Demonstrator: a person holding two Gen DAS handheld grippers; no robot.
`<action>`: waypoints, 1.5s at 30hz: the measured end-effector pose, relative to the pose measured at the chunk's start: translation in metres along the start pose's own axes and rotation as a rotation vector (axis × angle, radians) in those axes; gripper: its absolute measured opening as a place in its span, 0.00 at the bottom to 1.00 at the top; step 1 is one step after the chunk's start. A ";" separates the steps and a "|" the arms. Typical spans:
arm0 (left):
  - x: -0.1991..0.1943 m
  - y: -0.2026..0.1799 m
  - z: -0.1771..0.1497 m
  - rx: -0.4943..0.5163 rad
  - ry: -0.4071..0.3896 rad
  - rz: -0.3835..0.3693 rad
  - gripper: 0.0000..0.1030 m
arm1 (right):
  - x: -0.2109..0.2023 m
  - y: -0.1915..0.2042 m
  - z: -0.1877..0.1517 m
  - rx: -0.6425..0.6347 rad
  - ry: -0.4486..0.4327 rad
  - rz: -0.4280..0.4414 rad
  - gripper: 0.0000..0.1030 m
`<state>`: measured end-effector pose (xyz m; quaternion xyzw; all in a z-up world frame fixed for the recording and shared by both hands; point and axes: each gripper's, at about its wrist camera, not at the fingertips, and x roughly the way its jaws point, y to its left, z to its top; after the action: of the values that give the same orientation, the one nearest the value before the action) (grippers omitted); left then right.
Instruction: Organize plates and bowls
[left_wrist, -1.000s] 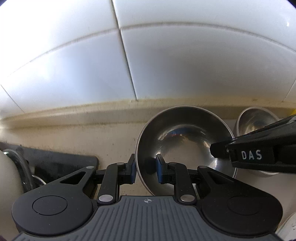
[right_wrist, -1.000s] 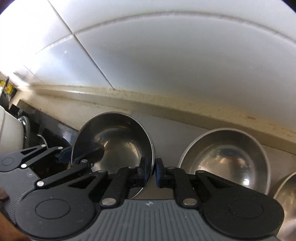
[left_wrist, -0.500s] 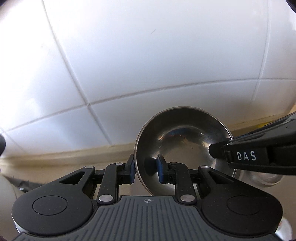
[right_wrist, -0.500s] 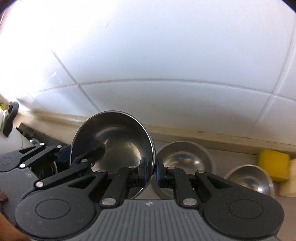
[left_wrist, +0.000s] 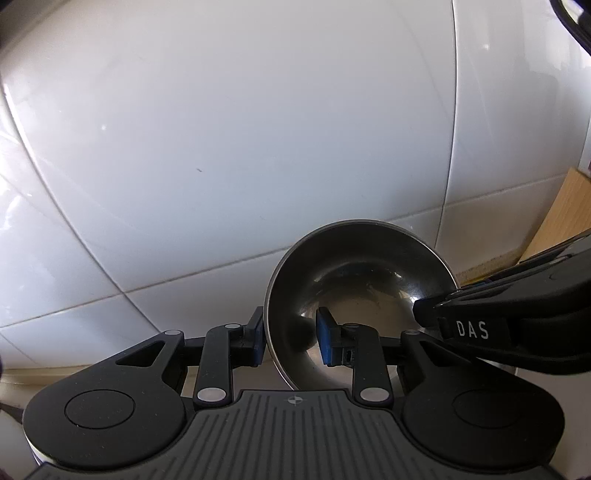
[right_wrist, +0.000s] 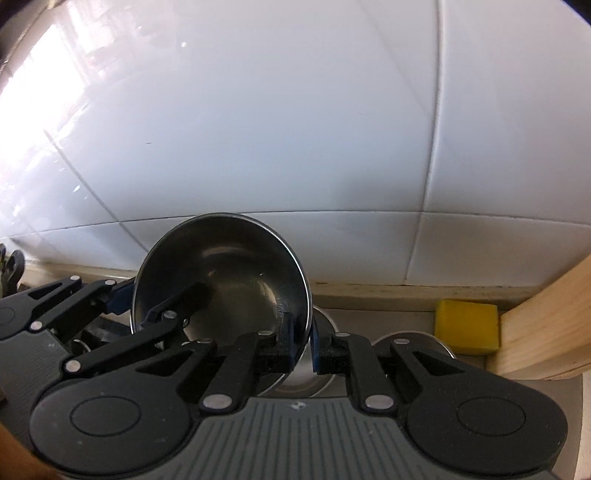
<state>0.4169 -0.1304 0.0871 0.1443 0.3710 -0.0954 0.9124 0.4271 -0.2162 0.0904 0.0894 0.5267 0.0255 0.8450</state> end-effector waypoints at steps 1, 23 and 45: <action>0.006 -0.002 -0.002 0.005 0.011 -0.002 0.27 | 0.004 -0.002 -0.001 0.008 0.007 -0.003 0.00; 0.095 -0.006 -0.037 0.019 0.201 -0.029 0.27 | 0.102 -0.033 -0.013 0.067 0.173 -0.002 0.00; 0.043 -0.027 -0.025 0.074 0.120 -0.005 0.34 | 0.043 -0.057 -0.026 0.133 0.052 -0.006 0.07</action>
<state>0.4230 -0.1505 0.0342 0.1823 0.4215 -0.1024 0.8824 0.4205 -0.2632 0.0309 0.1431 0.5492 -0.0097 0.8233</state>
